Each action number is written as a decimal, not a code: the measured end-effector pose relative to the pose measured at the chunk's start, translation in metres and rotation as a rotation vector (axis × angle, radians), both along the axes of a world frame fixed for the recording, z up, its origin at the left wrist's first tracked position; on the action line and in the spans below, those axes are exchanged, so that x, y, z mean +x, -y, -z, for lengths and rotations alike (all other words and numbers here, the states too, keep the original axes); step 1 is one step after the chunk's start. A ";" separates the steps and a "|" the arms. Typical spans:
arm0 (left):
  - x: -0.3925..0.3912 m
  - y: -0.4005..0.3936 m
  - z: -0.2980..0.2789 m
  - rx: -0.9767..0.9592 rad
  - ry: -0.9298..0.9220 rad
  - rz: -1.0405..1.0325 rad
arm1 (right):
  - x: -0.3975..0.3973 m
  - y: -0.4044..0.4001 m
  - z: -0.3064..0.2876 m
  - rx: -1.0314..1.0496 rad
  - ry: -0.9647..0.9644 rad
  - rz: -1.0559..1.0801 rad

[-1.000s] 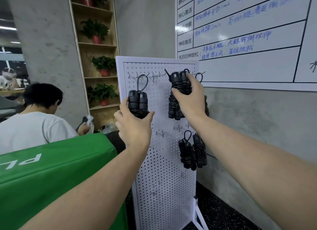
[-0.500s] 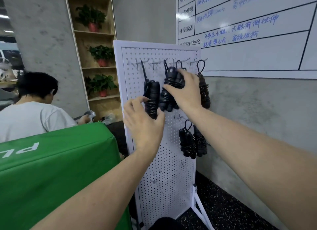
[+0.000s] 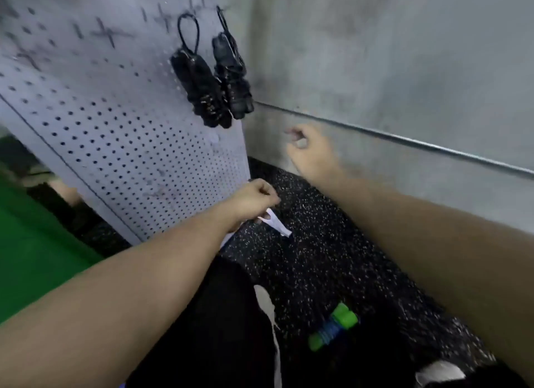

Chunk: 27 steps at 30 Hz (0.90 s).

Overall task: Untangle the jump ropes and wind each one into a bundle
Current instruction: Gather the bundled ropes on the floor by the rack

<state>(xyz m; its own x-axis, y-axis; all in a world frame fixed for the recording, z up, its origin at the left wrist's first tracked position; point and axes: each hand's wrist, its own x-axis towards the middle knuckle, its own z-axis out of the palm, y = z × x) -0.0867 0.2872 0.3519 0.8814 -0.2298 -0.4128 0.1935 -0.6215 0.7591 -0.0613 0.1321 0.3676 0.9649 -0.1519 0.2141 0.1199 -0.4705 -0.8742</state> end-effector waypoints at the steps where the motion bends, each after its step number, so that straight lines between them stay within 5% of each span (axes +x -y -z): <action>1: 0.007 0.008 0.017 0.044 -0.073 0.133 | -0.003 0.013 0.030 -0.026 -0.088 0.010; 7: 0.046 0.059 0.142 0.236 -0.109 0.479 | -0.026 0.072 0.195 -0.131 -0.554 -0.008; 14: 0.001 0.135 0.302 0.289 -0.391 0.803 | -0.096 0.144 0.325 -0.166 -0.933 0.058; 18: -0.030 0.167 0.350 0.291 -0.501 0.818 | -0.142 0.177 0.353 -0.171 -1.041 0.187; 22: -0.046 0.172 0.371 0.357 -0.410 0.866 | -0.174 0.181 0.352 -0.201 -0.890 0.305; 27: -0.049 0.174 0.374 0.366 -0.446 0.711 | -0.193 0.164 0.352 -0.042 -0.974 0.161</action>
<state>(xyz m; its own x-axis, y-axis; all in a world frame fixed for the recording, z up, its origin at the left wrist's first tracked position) -0.1354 0.1130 -0.0221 0.3241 -0.4451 -0.8348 -0.0989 -0.8935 0.4380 -0.2538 -0.0321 0.0159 0.6907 -0.3077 -0.6544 -0.7114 -0.4511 -0.5389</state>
